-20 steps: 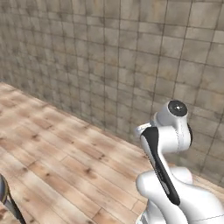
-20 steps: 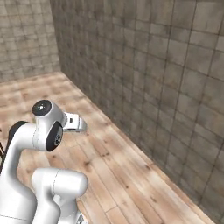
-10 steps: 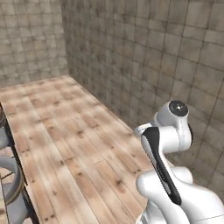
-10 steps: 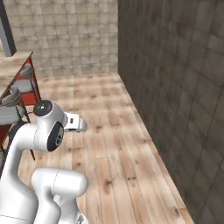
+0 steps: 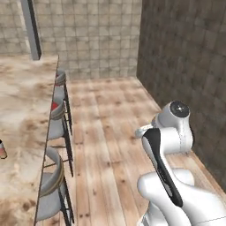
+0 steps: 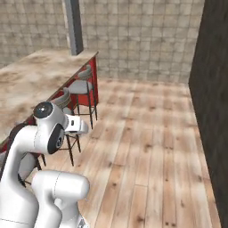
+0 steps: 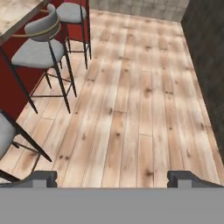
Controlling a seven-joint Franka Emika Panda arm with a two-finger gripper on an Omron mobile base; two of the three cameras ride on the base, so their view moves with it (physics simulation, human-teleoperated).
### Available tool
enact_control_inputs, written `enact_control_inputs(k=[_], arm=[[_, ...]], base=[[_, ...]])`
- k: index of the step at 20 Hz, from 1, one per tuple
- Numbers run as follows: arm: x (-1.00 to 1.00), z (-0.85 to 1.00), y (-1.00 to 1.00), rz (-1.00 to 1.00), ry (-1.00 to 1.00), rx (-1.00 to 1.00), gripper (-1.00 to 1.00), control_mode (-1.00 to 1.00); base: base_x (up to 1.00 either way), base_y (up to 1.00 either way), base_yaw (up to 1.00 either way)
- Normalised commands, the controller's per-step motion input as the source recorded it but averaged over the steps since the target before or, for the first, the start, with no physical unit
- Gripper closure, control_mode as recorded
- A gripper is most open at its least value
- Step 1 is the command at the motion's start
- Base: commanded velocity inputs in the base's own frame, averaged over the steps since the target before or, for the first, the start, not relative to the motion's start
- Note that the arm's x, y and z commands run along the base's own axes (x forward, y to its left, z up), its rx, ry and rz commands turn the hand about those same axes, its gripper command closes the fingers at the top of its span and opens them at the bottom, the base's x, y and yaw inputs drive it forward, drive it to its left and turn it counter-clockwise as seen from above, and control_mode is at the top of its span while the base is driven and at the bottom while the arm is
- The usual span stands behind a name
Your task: Place the large bottle from the dining counter next to the other large bottle outside the sink, and place the small bottle from the dining counter next to the other small bottle inside the sink.
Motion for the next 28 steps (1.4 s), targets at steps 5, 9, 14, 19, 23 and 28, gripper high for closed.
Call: enact_control_inputs(k=[5, 9, 14, 19, 23, 28], arm=[[0.0, 0.0, 0.0, 0.0, 0.0, 0.0, -1.0, 1.0], [0.0, 0.0, 0.0, 0.0, 0.0, 0.0, -1.0, 1.0], [0.0, 0.0, 0.0, 0.0, 0.0, 0.0, -1.0, 1.0], [0.0, 0.0, 0.0, 0.0, 0.0, 0.0, -1.0, 1.0], [0.0, 0.0, 0.0, 0.0, 0.0, 0.0, -1.0, 1.0], [0.0, 0.0, 0.0, 0.0, 0.0, 0.0, -1.0, 1.0]], base=[[0.5, -0.29, 0.59], [0.2, -0.49, 0.51], [0.16, -0.6, 0.51], [0.29, -0.53, 0.51], [0.36, -0.38, 0.53], [0.47, -0.33, 0.56]])
